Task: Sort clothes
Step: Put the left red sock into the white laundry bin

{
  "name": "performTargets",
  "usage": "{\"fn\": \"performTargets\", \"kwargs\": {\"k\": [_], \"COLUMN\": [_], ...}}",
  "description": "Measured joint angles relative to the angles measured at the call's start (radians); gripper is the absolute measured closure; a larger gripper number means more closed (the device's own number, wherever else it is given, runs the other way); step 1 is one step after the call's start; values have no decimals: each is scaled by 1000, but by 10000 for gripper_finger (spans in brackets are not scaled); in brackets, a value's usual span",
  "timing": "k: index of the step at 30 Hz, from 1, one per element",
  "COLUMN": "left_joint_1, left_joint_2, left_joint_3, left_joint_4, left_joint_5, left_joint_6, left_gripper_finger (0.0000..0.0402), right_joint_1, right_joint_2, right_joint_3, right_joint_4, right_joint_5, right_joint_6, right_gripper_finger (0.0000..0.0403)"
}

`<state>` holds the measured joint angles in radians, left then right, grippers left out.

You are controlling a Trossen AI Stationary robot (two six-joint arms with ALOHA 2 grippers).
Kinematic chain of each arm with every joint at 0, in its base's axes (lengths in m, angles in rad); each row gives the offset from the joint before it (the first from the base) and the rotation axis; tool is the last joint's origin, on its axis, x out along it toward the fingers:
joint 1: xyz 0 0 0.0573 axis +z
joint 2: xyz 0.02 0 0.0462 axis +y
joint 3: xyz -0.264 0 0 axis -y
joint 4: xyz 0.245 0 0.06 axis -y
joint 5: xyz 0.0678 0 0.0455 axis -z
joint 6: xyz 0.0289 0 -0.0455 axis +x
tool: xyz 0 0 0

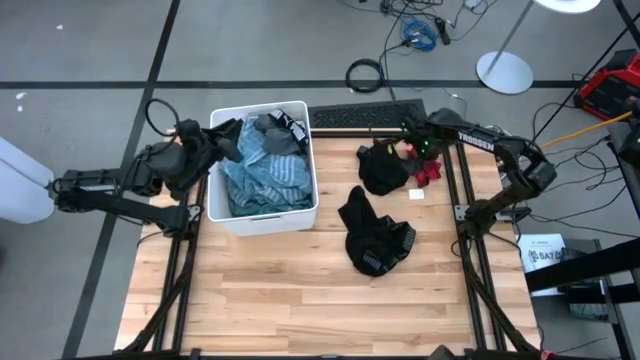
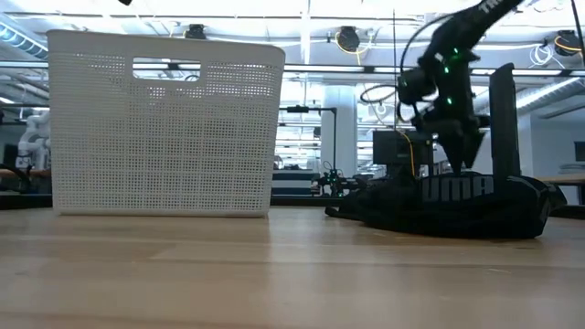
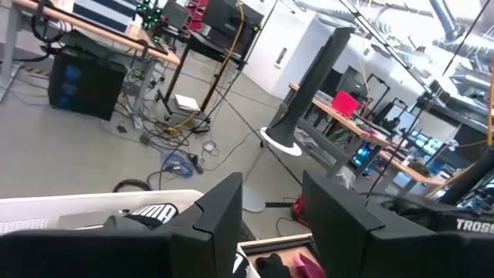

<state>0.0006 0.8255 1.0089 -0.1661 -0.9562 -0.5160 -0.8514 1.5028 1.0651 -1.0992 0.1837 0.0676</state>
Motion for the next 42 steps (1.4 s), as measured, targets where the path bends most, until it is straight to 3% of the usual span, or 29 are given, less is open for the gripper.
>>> {"fn": "performTargets", "kwargs": {"k": [9,16,25,30,37,42], "left_joint_1": [0,0,0,0,0,0], "left_joint_2": [7,4,-7,-18,-41,-66], "left_joint_3": [0,0,0,0,0,0], "left_joint_4": [-4,-8,-7,-8,-8,-8], "left_joint_5": [35,89,149,187,209,219], "left_joint_6": [5,6,26,26,34,37], "left_gripper_finger": [256,256,256,256,256,256], "right_joint_1": [-71,-78,-78,-77,-78,-80], "right_joint_2": [1,22,176,211,188,155], "right_joint_3": [-180,-202,-195,-190,-171,-113], "right_joint_4": [200,306,318,317,296,144], "right_joint_5": [-7,-66,-56,-69,-61,-27], "right_joint_6": [5,71,109,127,122,113], "right_gripper_finger": [150,150,156,215,380,390]}}
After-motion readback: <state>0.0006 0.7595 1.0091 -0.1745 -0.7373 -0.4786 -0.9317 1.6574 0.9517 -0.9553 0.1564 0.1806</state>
